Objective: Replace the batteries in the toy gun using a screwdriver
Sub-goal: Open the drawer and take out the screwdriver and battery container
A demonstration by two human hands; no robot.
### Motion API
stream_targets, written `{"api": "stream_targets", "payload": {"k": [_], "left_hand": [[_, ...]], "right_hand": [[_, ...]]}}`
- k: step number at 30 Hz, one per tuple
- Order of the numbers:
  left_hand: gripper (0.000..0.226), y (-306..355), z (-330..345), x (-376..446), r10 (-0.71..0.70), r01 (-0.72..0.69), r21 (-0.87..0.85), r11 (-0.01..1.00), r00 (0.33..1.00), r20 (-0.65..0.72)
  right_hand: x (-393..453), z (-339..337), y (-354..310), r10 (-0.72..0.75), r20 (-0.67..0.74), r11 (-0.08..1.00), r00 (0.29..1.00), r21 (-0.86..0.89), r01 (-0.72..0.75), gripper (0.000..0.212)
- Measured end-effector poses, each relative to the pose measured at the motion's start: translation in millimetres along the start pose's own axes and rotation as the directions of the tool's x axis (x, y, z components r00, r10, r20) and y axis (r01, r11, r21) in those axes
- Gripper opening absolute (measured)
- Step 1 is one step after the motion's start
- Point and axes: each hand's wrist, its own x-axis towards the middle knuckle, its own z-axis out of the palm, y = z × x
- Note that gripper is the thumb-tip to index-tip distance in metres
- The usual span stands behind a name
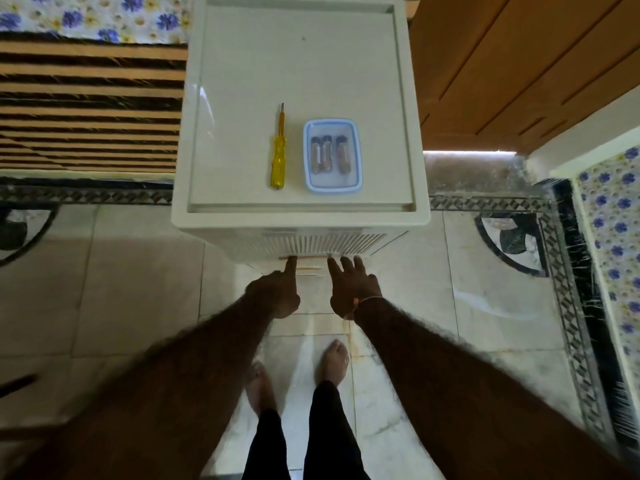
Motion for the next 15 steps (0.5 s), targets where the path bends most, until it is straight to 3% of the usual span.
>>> {"api": "stream_targets", "payload": {"k": [7, 10, 13, 15], "left_hand": [[0.085, -0.8, -2.0, 3.4, 0.006, -0.006, -0.009, 1.0, 1.0, 0.0], [0.072, 1.9, -2.1, -10.2, 0.038, -0.04, -0.023, 0.999, 0.996, -0.087], [0.044, 14.1, -15.9, -41.3, 0.097, -0.108, -0.026, 0.994, 0.956, -0.277], [0.024, 21.0, -38.6, -71.8, 0.112, -0.128, -0.002, 0.992, 0.869, -0.483]], "right_hand": [[2.4, 2.9, 9.0, -0.002, 0.086, 0.999, 0.996, 0.034, -0.001, 0.078], [-11.1, -4.4, -3.5, -0.028, 0.099, 0.998, 0.995, 0.05, 0.023, 0.058], [-39.4, -31.9, -30.0, -0.132, -0.111, 0.981, 0.985, 0.13, 0.146, 0.036], [-66.5, -61.1, -46.4, -0.173, -0.31, 0.949, 0.935, 0.201, 0.242, 0.027]]}}
